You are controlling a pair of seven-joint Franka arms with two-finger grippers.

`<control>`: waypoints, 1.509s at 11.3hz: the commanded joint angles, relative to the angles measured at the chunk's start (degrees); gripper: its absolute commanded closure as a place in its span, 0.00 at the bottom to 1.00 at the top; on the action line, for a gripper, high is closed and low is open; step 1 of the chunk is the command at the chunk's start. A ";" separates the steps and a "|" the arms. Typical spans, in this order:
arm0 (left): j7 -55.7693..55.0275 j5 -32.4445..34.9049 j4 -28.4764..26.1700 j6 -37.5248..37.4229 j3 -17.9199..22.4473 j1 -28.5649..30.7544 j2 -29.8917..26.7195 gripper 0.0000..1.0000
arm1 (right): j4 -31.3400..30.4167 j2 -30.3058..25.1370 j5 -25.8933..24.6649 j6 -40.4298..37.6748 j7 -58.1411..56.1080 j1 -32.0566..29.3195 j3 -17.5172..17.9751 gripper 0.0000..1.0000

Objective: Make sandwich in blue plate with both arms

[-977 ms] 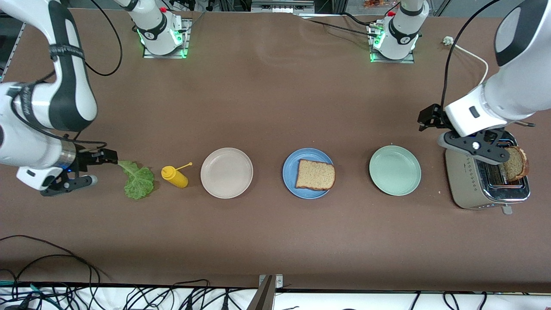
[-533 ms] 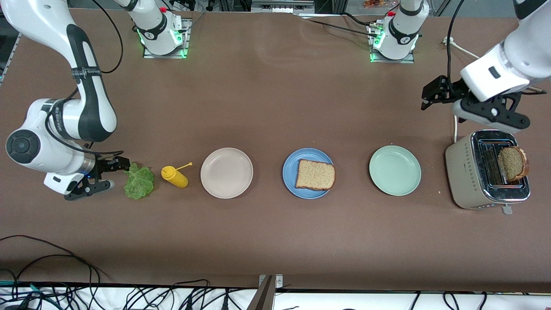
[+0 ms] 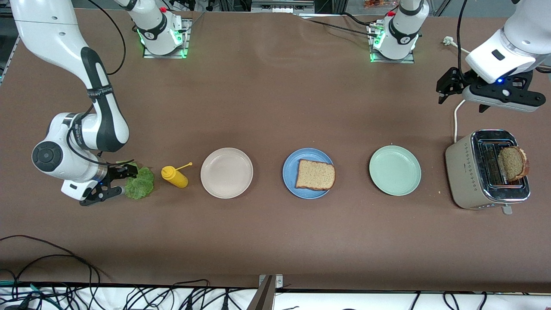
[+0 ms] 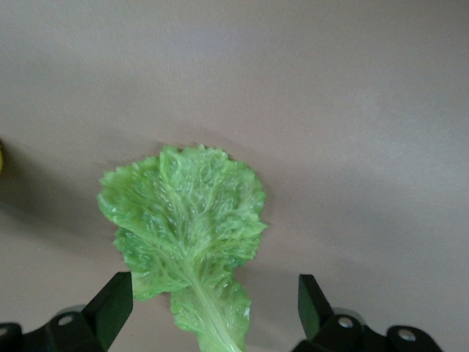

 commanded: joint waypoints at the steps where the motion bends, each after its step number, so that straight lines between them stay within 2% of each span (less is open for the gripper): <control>1: 1.02 -4.27 0.10 -0.68 2.63 -0.05 -0.29 0.00 | -4.40 -0.03 1.04 5.39 -1.65 -0.74 0.47 0.00; 3: 1.02 -5.61 1.34 -1.40 3.87 0.13 1.03 0.00 | -8.70 0.24 1.04 12.77 -2.09 -0.65 0.47 0.00; 6: 1.02 -5.79 1.34 -1.67 3.78 -0.04 1.29 0.00 | -9.43 0.85 1.04 13.94 -2.79 -0.74 0.47 0.00; 7: 1.02 -6.83 1.42 -1.67 3.87 -0.04 1.29 0.00 | -9.34 0.77 1.04 13.85 -2.88 -0.65 0.47 0.06; 10: 1.02 -7.20 2.82 -1.67 3.96 0.04 2.25 0.00 | -9.16 0.24 1.04 13.68 -6.38 -0.65 0.47 0.54; 12: 0.93 -7.19 4.68 -2.28 3.96 0.04 3.66 0.00 | -9.07 0.06 1.04 13.59 -7.27 -0.65 0.47 0.92; 13: 0.85 -7.11 4.76 -2.37 3.87 0.04 3.67 0.00 | -9.07 -0.02 1.04 13.59 -7.71 -0.65 0.47 1.00; 15: 0.85 -7.11 4.94 -2.37 3.87 -0.22 3.67 0.00 | -8.90 -0.90 1.04 13.33 -7.98 -0.65 0.47 1.00; 17: 0.85 -7.11 4.94 -2.37 3.78 -0.22 3.67 0.00 | -8.81 -4.14 1.21 9.48 -7.80 -0.65 0.47 1.00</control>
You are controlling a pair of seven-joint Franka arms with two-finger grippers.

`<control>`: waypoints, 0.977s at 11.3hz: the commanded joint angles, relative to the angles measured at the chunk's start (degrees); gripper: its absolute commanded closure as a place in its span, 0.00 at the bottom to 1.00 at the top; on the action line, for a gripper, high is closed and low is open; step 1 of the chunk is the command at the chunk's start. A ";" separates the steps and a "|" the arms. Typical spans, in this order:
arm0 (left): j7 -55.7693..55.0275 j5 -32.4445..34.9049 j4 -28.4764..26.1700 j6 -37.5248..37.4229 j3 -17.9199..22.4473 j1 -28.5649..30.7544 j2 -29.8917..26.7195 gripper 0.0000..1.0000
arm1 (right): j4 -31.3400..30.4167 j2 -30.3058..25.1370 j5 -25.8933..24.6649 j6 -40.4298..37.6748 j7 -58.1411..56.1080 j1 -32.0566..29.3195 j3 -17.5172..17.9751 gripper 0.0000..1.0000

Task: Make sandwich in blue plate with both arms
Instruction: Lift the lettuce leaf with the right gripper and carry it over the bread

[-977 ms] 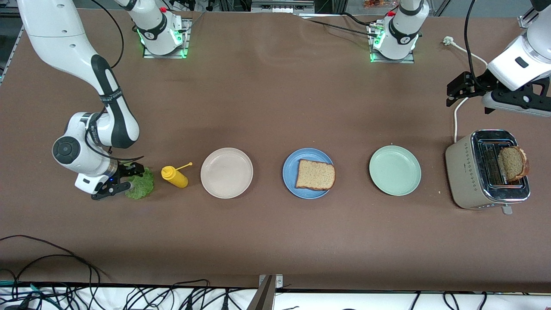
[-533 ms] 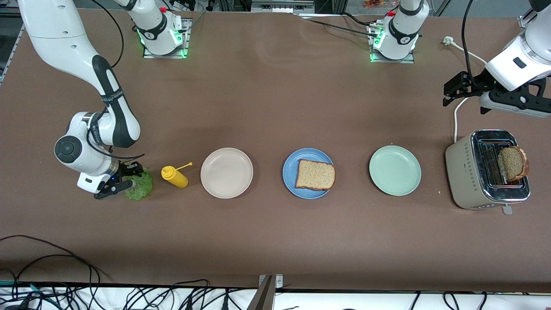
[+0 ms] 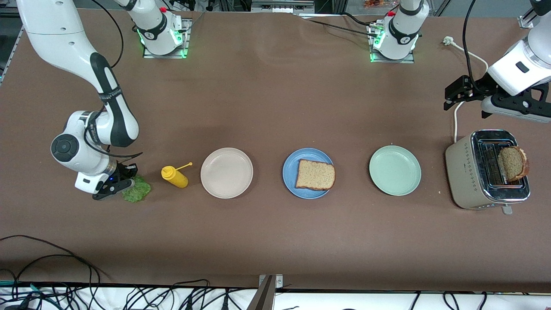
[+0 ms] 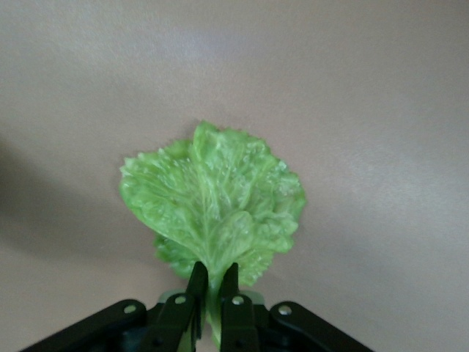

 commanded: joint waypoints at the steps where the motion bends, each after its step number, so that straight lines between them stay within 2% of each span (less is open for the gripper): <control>1: 0.85 -1.07 2.17 -1.65 0.25 -0.11 0.97 0.00 | -0.57 -6.46 1.20 -5.54 -1.68 -0.50 0.42 1.00; 6: 0.93 -1.07 2.17 -1.65 0.25 -0.11 0.89 0.00 | 1.62 -15.26 1.98 -18.45 -1.33 -0.33 0.42 1.00; 8: 0.85 -1.07 2.17 -2.09 0.25 -0.19 0.98 0.00 | 6.26 -16.15 5.41 -26.43 -0.98 -0.24 0.42 1.00; 11: 0.85 -1.07 2.17 -2.18 0.25 -0.10 0.89 0.00 | 12.08 -15.88 5.42 -33.06 6.12 1.25 1.11 1.00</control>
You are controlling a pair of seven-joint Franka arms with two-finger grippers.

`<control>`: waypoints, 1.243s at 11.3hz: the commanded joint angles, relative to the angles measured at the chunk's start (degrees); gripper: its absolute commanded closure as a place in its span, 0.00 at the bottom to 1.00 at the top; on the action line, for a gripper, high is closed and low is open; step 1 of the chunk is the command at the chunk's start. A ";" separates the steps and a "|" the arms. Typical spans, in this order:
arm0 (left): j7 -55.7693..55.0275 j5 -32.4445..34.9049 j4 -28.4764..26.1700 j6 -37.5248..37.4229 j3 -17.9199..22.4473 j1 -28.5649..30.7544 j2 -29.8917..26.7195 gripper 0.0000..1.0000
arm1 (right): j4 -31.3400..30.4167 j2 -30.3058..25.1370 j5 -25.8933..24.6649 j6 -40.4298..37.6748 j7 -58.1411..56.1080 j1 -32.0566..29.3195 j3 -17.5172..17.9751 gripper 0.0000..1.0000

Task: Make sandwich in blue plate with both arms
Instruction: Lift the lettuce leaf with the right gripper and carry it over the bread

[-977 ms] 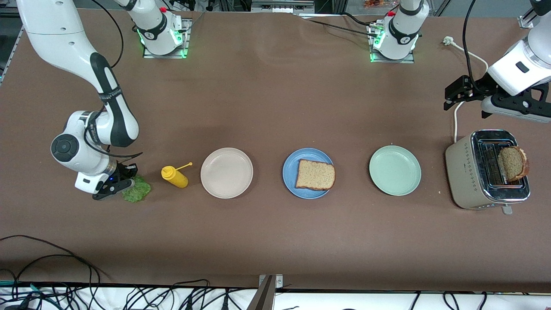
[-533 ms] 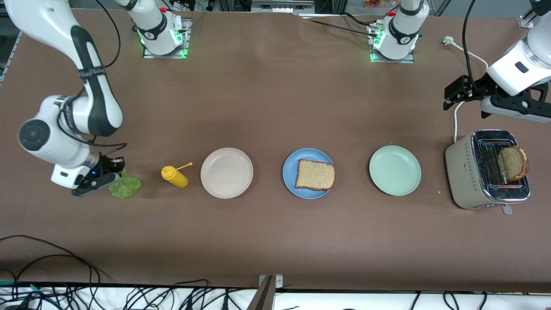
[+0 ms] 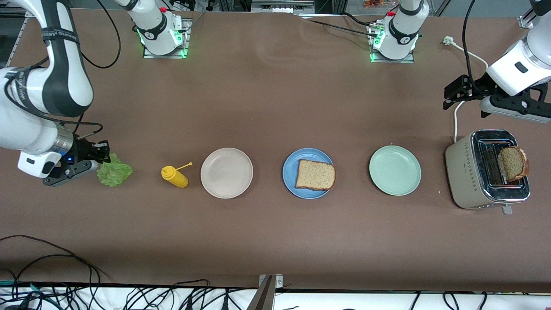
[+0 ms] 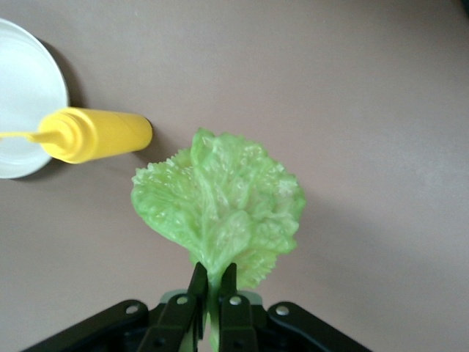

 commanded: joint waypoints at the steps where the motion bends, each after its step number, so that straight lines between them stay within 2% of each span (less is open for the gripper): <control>1: 0.85 -1.07 1.97 -1.54 0.28 -0.08 0.86 0.00 | 4.85 0.50 0.91 -5.43 7.36 2.44 1.07 1.00; 6: 0.85 -1.07 1.97 -1.54 0.19 -0.08 0.77 0.00 | 11.18 2.79 0.99 -9.04 23.62 11.76 0.98 1.00; 9: 0.85 -1.07 1.97 -1.54 0.28 -0.08 0.77 0.00 | 14.86 4.63 3.37 -11.06 34.32 17.64 0.63 1.00; 12: 0.85 -1.07 1.97 -1.54 0.19 -0.08 0.86 0.00 | 19.70 8.58 3.46 -11.15 43.57 22.74 0.46 1.00; 14: 0.85 -1.07 1.97 -1.54 0.19 -0.08 0.86 0.00 | 25.13 13.40 3.72 -12.03 51.03 26.69 0.02 1.00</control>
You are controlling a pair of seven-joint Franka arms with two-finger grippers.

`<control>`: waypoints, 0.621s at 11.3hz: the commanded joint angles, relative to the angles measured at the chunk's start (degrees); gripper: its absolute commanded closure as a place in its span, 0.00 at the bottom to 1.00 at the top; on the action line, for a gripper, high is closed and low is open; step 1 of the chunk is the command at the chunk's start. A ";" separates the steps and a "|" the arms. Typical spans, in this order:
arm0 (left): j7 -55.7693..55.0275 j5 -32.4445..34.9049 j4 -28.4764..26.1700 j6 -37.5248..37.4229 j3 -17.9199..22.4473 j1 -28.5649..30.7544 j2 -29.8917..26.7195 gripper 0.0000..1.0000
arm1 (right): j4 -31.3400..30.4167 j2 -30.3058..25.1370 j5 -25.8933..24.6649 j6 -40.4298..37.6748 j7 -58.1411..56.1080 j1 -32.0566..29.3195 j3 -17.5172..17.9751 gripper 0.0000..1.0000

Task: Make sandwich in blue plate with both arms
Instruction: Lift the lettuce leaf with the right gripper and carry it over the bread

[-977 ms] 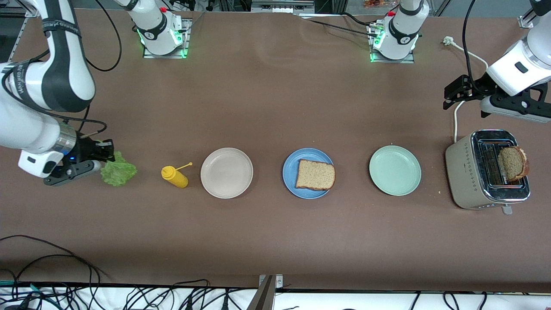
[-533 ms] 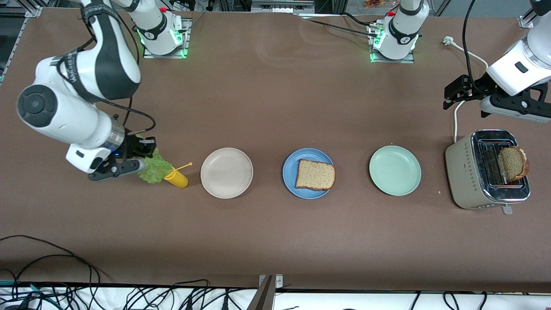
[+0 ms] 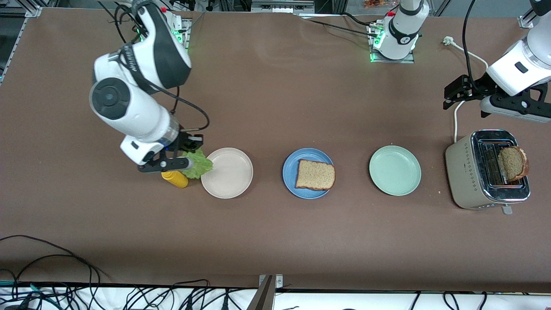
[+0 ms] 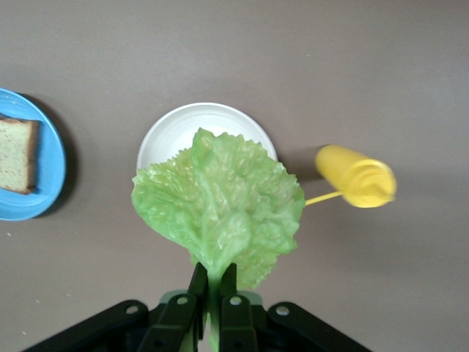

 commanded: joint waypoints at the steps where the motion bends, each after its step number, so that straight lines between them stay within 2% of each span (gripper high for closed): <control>1: 0.85 -1.06 1.91 -1.47 0.28 -0.08 0.75 0.00 | 13.25 9.96 1.18 -3.44 12.67 5.94 -1.29 1.00; 3: 0.85 -1.06 1.91 -1.47 0.28 -0.08 0.83 0.00 | 21.17 15.85 1.18 -3.27 21.48 9.37 -1.29 1.00; 6: 0.85 -1.06 1.91 -1.47 0.28 -0.08 0.75 0.00 | 23.14 18.25 1.53 2.59 32.02 12.62 0.20 1.00; 7: 0.85 -1.06 1.91 -1.47 0.28 -0.08 0.75 0.00 | 23.14 18.60 1.79 5.57 35.72 13.07 1.77 1.00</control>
